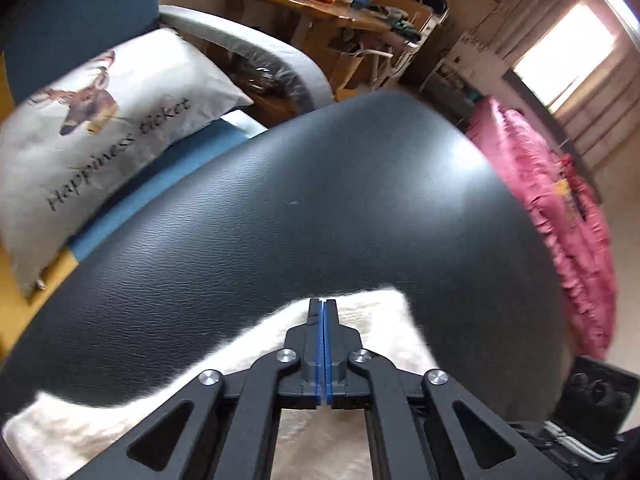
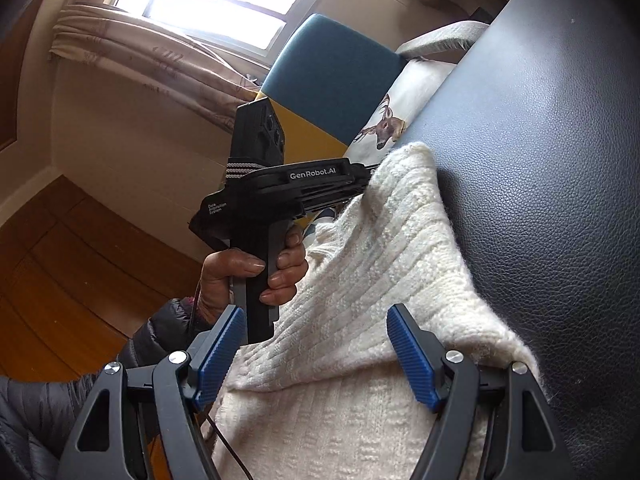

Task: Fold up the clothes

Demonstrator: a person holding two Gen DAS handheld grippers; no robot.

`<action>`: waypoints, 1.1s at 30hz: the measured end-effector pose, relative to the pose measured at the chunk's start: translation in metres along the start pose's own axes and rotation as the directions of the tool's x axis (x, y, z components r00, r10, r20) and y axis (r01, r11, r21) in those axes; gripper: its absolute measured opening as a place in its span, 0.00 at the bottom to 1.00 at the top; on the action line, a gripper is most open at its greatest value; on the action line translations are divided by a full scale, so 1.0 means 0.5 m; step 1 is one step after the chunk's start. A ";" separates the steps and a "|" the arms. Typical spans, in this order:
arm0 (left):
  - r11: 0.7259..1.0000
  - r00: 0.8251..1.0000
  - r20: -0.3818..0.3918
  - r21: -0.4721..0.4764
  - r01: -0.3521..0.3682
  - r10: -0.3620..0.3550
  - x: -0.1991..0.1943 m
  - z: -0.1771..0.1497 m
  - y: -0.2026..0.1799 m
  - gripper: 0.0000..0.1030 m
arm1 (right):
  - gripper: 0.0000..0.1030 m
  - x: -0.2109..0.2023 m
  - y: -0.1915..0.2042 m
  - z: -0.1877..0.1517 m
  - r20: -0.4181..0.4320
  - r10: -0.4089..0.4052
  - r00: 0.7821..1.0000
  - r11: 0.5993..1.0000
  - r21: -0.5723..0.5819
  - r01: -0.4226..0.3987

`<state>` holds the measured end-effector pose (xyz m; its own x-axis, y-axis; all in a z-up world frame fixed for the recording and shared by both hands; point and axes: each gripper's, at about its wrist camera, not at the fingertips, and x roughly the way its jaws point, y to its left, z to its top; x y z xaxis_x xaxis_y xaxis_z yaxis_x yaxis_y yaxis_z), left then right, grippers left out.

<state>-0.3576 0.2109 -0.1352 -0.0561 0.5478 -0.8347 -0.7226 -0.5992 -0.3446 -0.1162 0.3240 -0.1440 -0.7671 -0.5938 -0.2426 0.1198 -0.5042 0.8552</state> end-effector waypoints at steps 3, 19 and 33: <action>0.992 0.993 0.056 -0.058 0.109 -0.106 -0.046 -0.011 -0.002 0.01 | 0.74 0.001 -0.002 0.000 0.001 0.002 1.000 1.000 0.001 -0.002; 0.957 0.970 0.077 -0.165 0.240 -0.230 0.009 -0.063 -0.009 0.03 | 0.73 0.005 -0.007 0.009 0.007 -0.016 1.000 1.000 -0.012 0.016; 0.893 0.950 0.311 -0.436 0.110 0.035 -0.260 -0.326 0.080 0.35 | 0.73 0.022 0.001 0.006 -0.025 -0.075 0.997 0.996 -0.043 0.073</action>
<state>-0.2668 0.0206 -0.1107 -0.2935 0.6808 -0.6711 -0.3517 -0.7296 -0.5865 -0.1263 0.3192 -0.1449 -0.7583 -0.5698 -0.3168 0.0904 -0.5731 0.8145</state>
